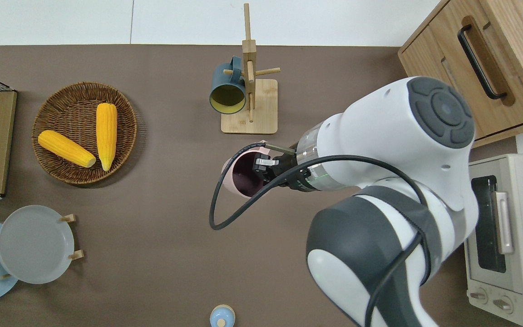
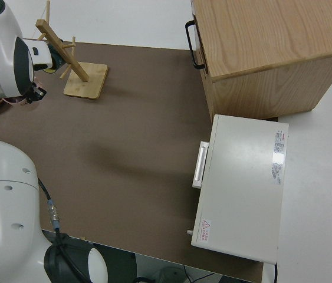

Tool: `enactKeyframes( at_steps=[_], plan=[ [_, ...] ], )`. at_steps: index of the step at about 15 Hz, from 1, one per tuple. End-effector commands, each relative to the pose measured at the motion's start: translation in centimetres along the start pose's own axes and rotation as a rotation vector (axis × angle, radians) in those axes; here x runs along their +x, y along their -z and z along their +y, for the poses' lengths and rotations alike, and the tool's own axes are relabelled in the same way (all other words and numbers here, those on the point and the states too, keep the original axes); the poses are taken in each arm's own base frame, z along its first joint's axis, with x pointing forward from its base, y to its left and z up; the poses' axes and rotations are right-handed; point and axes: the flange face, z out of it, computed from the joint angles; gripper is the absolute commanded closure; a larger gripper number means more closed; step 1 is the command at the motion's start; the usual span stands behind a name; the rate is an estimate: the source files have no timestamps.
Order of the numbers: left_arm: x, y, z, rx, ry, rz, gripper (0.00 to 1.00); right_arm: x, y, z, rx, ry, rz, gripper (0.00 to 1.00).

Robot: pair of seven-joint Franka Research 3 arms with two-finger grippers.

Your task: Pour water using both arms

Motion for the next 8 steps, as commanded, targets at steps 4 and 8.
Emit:
enactKeyframes(
  at_steps=[4,8],
  plan=[
    [-3.4,2.4,6.2,0.034,0.004,-0.063,1.0,-3.1,-5.6,-3.4,0.084,-0.128,0.013,1.0],
    [-4.8,2.3,9.6,0.038,0.002,-0.091,1.0,-4.2,-9.0,-5.4,0.105,-0.166,-0.01,1.0]
  ],
)
